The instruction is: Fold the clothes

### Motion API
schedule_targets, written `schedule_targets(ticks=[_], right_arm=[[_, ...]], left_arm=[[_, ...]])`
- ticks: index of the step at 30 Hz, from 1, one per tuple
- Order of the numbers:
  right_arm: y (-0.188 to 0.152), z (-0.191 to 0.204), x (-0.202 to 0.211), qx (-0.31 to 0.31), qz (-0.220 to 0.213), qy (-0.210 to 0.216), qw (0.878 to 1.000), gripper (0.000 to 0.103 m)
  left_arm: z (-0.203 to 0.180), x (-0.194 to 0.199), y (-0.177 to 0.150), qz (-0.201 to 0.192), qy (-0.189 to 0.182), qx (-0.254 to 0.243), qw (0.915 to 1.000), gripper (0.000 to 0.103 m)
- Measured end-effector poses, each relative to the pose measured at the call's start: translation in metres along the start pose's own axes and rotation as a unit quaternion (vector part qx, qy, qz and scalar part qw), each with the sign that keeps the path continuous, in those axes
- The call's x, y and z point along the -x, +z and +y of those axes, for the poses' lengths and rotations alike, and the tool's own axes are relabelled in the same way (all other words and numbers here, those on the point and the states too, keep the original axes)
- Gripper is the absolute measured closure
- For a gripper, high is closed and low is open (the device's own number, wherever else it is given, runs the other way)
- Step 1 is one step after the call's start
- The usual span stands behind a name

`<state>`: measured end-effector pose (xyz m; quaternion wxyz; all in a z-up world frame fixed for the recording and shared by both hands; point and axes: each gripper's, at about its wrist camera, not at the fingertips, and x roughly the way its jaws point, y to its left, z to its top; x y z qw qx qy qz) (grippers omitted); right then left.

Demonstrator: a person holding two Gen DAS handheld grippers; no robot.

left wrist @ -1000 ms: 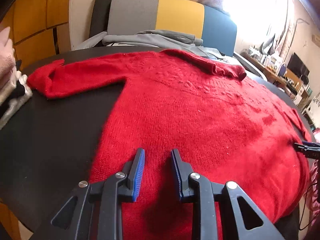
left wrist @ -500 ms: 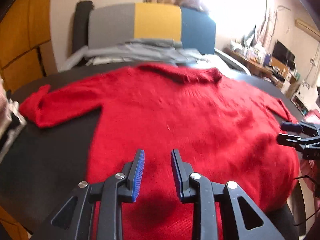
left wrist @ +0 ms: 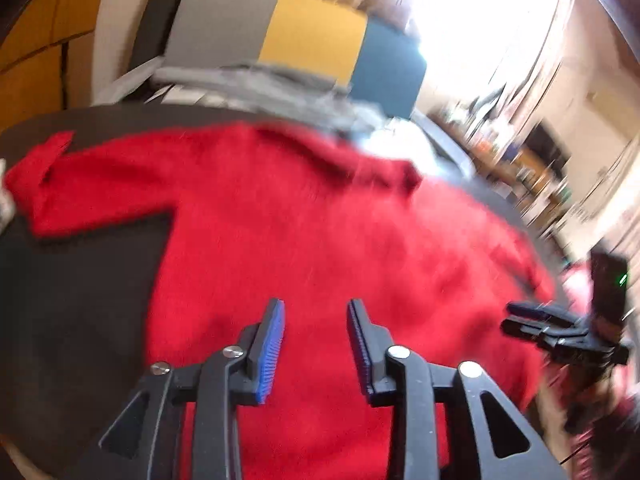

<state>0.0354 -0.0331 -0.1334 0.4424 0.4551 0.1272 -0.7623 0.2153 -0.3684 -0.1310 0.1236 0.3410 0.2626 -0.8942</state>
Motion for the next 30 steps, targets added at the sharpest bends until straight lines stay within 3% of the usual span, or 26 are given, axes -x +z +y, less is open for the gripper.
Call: schedule_targets(ticks=[5,7,9,13,15,17,18,19,20,21,23,28,30], right_arm=[[0.070,-0.037,0.010,-0.074,-0.086,0.089,0.990,0.037],[0.099,-0.050,-0.005,-0.094,-0.094,0.095,0.987,0.039],[0.128,-0.063,-0.021,-0.115,-0.101,0.099,0.983,0.040],[0.173,-0.096,-0.075,-0.162,-0.076,0.100,0.979,0.040],[0.185,-0.109,-0.099,-0.185,-0.054,0.115,0.975,0.047],[0.191,-0.114,-0.118,-0.189,-0.038,0.127,0.973,0.068],[0.194,-0.116,-0.127,-0.191,-0.029,0.133,0.972,0.076],[0.197,-0.117,-0.135,-0.190,-0.022,0.136,0.972,0.092],[0.199,-0.112,-0.140,-0.176,-0.015,0.131,0.976,0.095],[0.200,-0.107,-0.145,-0.162,-0.007,0.135,0.977,0.095],[0.203,-0.103,-0.145,-0.155,-0.010,0.153,0.976,0.095],[0.231,-0.114,-0.147,-0.174,-0.046,0.174,0.968,0.096],[0.246,-0.123,-0.148,-0.190,-0.067,0.177,0.963,0.096]], left_arm=[[-0.007,-0.053,0.076,-0.001,-0.061,0.020,0.9979,0.062],[-0.008,-0.078,0.099,0.007,-0.070,0.023,0.9972,0.058],[-0.007,-0.104,0.116,0.020,-0.057,0.027,0.9978,0.055],[0.001,-0.154,0.144,0.053,-0.056,0.043,0.9961,0.052],[0.007,-0.178,0.151,0.073,-0.053,0.053,0.9945,0.051],[0.011,-0.197,0.154,0.094,-0.051,0.061,0.9924,0.051],[0.014,-0.204,0.153,0.107,-0.053,0.066,0.9906,0.053],[0.016,-0.211,0.151,0.122,-0.059,0.072,0.9882,0.054],[0.017,-0.215,0.150,0.128,-0.065,0.075,0.9868,0.064],[0.017,-0.217,0.149,0.127,-0.072,0.073,0.9866,0.082],[0.018,-0.216,0.150,0.128,-0.095,0.070,0.9847,0.096],[0.022,-0.204,0.185,0.071,-0.187,0.113,0.9733,0.096],[0.028,-0.207,0.205,0.049,-0.191,0.143,0.9698,0.096]])
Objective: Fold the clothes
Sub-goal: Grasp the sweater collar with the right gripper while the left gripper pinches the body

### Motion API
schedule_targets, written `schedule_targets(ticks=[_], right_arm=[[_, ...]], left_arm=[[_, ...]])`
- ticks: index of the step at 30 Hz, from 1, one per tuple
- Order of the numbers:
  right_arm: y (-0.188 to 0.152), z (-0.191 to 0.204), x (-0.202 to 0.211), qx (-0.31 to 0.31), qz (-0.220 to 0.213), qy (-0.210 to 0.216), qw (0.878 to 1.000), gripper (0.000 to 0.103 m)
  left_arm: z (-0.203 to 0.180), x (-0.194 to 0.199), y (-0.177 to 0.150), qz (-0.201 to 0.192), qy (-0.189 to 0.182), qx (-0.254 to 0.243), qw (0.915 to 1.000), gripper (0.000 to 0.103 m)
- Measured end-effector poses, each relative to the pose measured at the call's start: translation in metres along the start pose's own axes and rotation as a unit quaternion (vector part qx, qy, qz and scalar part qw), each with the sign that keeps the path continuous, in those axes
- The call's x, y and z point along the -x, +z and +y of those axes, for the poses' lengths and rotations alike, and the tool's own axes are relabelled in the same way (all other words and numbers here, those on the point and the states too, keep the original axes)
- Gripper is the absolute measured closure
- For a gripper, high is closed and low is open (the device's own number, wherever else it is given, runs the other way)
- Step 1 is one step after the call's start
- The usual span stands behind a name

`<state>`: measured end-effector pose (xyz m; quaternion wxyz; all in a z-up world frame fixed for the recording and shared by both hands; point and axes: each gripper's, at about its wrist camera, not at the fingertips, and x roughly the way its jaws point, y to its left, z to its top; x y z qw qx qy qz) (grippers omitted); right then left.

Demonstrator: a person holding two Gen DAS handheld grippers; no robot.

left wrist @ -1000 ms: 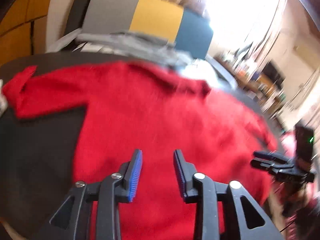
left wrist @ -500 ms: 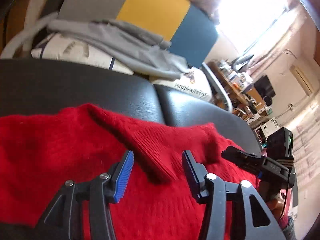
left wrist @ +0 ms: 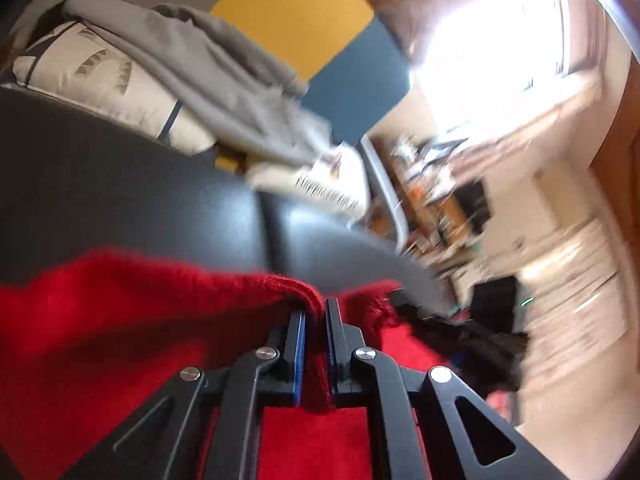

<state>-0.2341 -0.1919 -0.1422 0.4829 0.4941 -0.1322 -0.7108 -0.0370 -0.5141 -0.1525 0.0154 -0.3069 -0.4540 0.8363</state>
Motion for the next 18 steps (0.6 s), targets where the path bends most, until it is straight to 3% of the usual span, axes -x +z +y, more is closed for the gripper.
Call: schedule_targets(ticks=[1,3,6,9,11,13,15,17,18], right_arm=[[0.009,-0.001,0.000,-0.006,-0.011,0.003,1.000,0.096],[0.027,-0.004,-0.002,-0.019,-0.034,0.010,0.999,0.096],[0.053,-0.018,-0.013,-0.057,-0.051,0.014,0.997,0.092],[0.060,-0.026,-0.008,-0.077,-0.061,0.026,0.995,0.091],[0.059,-0.017,0.003,-0.045,-0.067,0.021,0.996,0.091],[0.050,-0.002,0.010,0.008,-0.058,-0.002,0.998,0.091],[0.038,0.016,0.014,0.073,-0.038,-0.036,0.996,0.091],[0.021,0.027,0.002,0.132,-0.006,-0.098,0.986,0.091],[0.013,0.029,-0.006,0.155,0.011,-0.131,0.979,0.091]], left_arm=[[0.004,-0.003,0.011,-0.007,0.007,0.011,0.9999,0.096],[0.015,-0.012,0.029,-0.009,0.031,0.035,0.9989,0.077],[0.034,-0.012,0.041,-0.017,0.094,0.064,0.9934,0.073],[0.033,-0.001,0.037,-0.041,0.130,0.030,0.9902,0.069],[0.026,0.012,0.025,-0.055,0.156,-0.011,0.9861,0.069],[0.015,0.014,0.013,-0.059,0.192,-0.071,0.9771,0.069],[0.005,0.011,0.000,-0.057,0.232,-0.137,0.9614,0.069],[0.005,0.008,-0.014,-0.049,0.276,-0.176,0.9437,0.069],[0.010,0.005,-0.020,-0.039,0.291,-0.179,0.9390,0.069]])
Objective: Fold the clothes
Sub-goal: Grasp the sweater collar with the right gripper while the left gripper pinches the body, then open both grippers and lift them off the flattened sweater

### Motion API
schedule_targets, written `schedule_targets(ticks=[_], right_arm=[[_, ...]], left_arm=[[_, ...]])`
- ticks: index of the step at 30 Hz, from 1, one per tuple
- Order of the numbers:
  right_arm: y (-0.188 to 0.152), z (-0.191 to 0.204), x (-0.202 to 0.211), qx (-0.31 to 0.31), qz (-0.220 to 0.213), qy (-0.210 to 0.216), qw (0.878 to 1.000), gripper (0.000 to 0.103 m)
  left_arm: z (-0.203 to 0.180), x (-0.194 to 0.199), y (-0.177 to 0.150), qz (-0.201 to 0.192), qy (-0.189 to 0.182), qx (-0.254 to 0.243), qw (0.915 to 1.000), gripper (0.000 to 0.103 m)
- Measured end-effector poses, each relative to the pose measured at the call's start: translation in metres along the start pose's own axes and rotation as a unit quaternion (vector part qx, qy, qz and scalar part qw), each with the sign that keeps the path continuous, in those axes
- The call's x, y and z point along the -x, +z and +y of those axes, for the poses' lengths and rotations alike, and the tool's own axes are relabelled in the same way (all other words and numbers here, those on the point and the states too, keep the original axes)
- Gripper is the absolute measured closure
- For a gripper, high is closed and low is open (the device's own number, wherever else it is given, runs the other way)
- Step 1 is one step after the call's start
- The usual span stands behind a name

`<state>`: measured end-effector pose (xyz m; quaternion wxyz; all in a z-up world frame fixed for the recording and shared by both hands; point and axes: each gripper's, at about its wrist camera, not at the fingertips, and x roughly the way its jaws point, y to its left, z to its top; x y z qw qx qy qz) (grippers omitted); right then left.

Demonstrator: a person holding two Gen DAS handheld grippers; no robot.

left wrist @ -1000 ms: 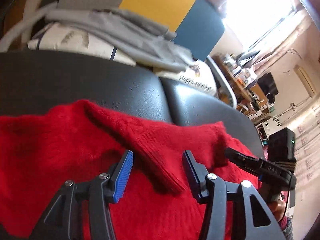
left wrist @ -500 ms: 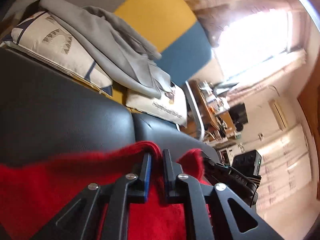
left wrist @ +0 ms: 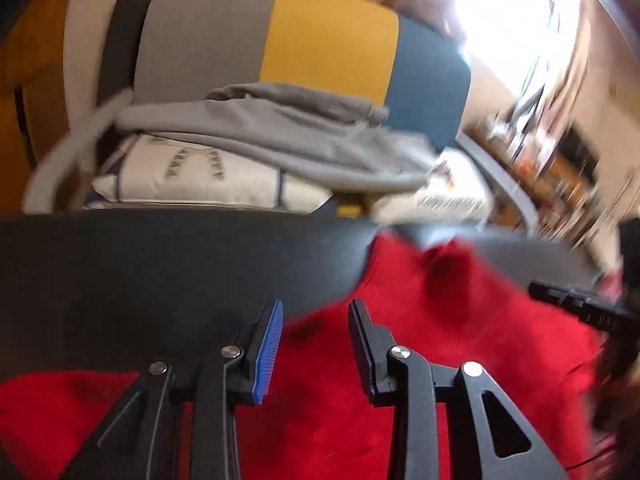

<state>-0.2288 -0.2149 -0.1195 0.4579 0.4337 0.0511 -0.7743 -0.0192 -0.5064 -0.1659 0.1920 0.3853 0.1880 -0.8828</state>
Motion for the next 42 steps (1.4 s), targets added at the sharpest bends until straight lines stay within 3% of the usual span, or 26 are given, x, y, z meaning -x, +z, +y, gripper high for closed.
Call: schedule_targets(ticks=[2,3,6,8,12,15,17,22,25,29,33,37,42], right_arm=[[-0.013,0.000,-0.018,0.018,0.039,-0.052,0.998,0.091],[-0.019,0.000,-0.027,0.026,0.055,-0.077,0.995,0.091],[-0.034,-0.007,-0.035,0.036,0.045,-0.130,0.990,0.096],[-0.036,-0.016,-0.034,0.006,0.033,-0.132,0.991,0.096],[-0.038,-0.015,-0.033,0.011,0.019,-0.145,0.989,0.096],[-0.038,-0.014,-0.029,0.009,0.017,-0.137,0.990,0.096],[-0.041,-0.004,-0.008,0.001,-0.004,-0.127,0.992,0.094],[-0.074,0.008,0.064,-0.001,-0.053,-0.116,0.992,0.076],[-0.109,-0.005,0.107,-0.023,-0.057,-0.129,0.990,0.068],[-0.164,-0.044,0.170,-0.060,-0.056,-0.203,0.976,0.065],[-0.219,-0.094,0.218,-0.119,-0.040,-0.263,0.957,0.062],[-0.256,-0.120,0.243,-0.163,-0.031,-0.273,0.947,0.062],[-0.252,-0.089,0.233,-0.142,-0.033,-0.212,0.966,0.062]], left_arm=[[0.005,-0.011,-0.016,0.028,0.018,0.001,0.9994,0.069],[0.010,-0.010,-0.024,0.024,0.022,0.003,0.9995,0.068],[0.019,0.001,-0.038,0.006,0.026,0.012,0.9996,0.069],[0.023,0.005,-0.042,0.008,0.030,0.023,0.9993,0.070],[0.019,0.005,-0.042,0.006,0.044,0.024,0.9987,0.070],[0.011,0.012,-0.037,0.012,0.078,0.020,0.9967,0.069],[0.001,0.033,-0.038,-0.019,0.098,0.020,0.9948,0.069],[-0.044,0.090,-0.075,-0.064,0.044,-0.024,0.9967,0.067],[-0.071,0.108,-0.111,-0.056,0.010,-0.045,0.9974,0.067],[-0.092,0.114,-0.154,-0.035,0.001,-0.062,0.9975,0.067],[-0.096,0.111,-0.163,-0.023,0.005,-0.065,0.9976,0.066],[-0.099,0.106,-0.168,-0.013,0.008,-0.065,0.9977,0.062],[-0.103,0.101,-0.175,-0.001,0.012,-0.066,0.9977,0.061]])
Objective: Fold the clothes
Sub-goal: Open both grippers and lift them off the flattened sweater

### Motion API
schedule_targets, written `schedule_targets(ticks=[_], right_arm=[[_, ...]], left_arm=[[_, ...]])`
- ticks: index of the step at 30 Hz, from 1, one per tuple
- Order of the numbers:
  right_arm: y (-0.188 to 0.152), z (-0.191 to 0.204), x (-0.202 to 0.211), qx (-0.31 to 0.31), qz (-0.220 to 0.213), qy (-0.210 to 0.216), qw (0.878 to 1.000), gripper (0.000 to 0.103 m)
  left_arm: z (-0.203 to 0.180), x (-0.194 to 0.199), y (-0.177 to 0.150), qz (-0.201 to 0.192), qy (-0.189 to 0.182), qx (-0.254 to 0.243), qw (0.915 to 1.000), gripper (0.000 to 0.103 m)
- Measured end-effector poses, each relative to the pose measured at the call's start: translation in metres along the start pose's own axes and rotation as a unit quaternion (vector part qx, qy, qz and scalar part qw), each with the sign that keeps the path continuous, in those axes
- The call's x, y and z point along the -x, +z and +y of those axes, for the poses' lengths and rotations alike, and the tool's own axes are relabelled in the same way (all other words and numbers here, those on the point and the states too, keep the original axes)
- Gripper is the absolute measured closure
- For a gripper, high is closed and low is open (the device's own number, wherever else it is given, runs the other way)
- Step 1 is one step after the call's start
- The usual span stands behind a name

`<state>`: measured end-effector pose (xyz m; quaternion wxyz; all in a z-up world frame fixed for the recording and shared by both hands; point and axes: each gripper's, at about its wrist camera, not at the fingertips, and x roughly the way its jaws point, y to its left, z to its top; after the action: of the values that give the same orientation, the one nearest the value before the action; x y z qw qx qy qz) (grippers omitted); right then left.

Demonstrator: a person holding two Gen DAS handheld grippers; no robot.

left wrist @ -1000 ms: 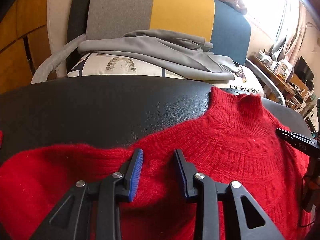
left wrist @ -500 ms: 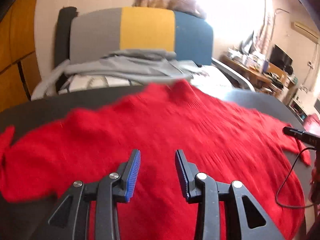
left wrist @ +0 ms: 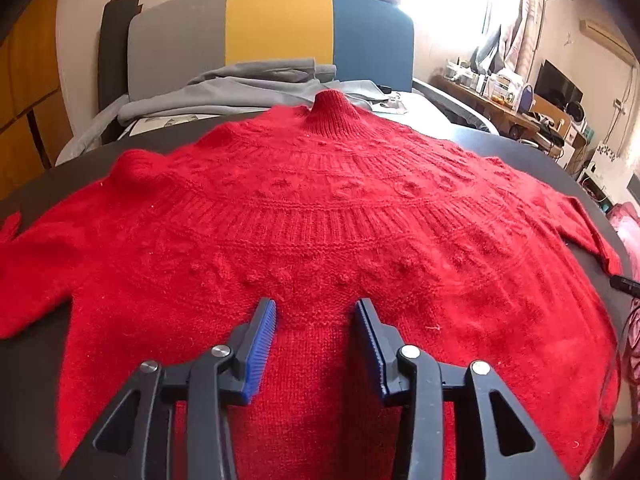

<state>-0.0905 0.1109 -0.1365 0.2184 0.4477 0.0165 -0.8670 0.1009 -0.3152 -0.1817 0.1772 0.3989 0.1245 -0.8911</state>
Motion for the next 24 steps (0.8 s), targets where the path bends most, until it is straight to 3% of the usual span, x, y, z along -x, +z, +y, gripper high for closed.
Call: schedule_targets(ticks=[7,10,13,17,20,24], right_arm=[[0.030,0.116,-0.029,0.099,0.010,0.115,0.988,0.061],[0.035,0.160,-0.058,0.147,0.042,0.094,0.984,0.058],[0.024,0.162,-0.076,0.147,0.052,0.054,0.986,0.058],[0.006,0.157,-0.070,0.165,-0.005,0.042,0.985,0.057],[0.005,0.157,-0.073,0.171,-0.012,0.031,0.985,0.053],[0.015,0.151,-0.076,0.167,-0.006,0.028,0.986,0.044]], left_arm=[[0.020,0.023,-0.007,-0.007,0.021,0.029,0.9993,0.061],[0.045,0.037,-0.024,-0.010,0.042,0.059,0.9973,0.061],[0.071,0.043,-0.047,0.000,0.066,0.076,0.9949,0.061],[0.086,0.047,-0.063,-0.023,0.044,0.082,0.9954,0.060],[0.087,0.043,-0.058,-0.023,0.046,0.069,0.9963,0.059],[0.101,0.047,-0.052,-0.006,0.017,0.100,0.9948,0.061]])
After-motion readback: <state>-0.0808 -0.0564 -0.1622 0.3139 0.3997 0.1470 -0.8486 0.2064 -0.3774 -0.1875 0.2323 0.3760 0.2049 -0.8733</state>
